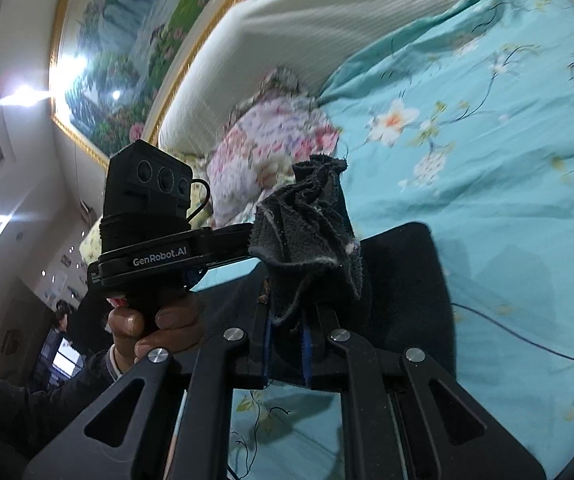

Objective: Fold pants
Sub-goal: 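Fold the waistband over the pants with the left tool while right tool holds the fold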

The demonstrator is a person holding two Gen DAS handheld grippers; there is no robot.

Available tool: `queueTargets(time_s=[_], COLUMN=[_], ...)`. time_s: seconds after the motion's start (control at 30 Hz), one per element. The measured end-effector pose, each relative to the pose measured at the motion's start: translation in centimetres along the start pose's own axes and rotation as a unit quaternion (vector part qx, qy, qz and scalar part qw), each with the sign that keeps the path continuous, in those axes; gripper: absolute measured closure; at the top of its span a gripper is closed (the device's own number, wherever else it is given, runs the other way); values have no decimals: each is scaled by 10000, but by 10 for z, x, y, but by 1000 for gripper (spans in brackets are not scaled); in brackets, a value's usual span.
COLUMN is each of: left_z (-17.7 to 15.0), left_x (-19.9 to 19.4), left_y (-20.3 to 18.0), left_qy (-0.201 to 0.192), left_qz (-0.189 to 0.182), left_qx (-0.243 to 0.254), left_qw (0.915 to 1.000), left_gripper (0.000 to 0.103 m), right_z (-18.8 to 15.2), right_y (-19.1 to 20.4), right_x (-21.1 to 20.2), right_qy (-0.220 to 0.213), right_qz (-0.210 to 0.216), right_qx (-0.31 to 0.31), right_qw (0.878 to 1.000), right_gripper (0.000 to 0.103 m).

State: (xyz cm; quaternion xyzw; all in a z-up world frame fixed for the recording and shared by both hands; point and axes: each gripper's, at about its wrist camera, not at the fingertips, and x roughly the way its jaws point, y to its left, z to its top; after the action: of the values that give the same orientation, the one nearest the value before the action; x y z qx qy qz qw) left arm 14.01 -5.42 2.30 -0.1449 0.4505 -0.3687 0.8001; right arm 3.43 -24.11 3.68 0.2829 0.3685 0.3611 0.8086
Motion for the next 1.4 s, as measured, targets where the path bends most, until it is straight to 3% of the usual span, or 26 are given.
queueTargets(time_s=[0.6, 0.77, 0.9, 1.03, 1.4], left_z=[-47, -62, -76, -91, -142], left_x=[-20, -40, -65, -94, -167], left_y=[67, 77, 85, 89, 99], left_qy=[-152, -286, -524, -810, -1529], left_qz=[569, 852, 1072, 1294, 1709], left_qx=[-942, -1200, -1459, -1683, -2430], left_qw=[9938, 9887, 9821, 9739, 9425], left_gripper=[93, 86, 73, 62, 53], right_z=[-21, -26, -29, -30, -24], right_y=[4, 9, 17, 28, 69], right_x=[66, 76, 82, 88, 104], right_qy=[818, 964, 1017, 1088, 1153], right_qz=[-300, -335, -246, -205, 187], right_qx=[-370, -436, -535, -648, -971], right_qw=[9955, 9938, 9931, 9917, 9884], right_gripper=[87, 77, 60, 57, 57])
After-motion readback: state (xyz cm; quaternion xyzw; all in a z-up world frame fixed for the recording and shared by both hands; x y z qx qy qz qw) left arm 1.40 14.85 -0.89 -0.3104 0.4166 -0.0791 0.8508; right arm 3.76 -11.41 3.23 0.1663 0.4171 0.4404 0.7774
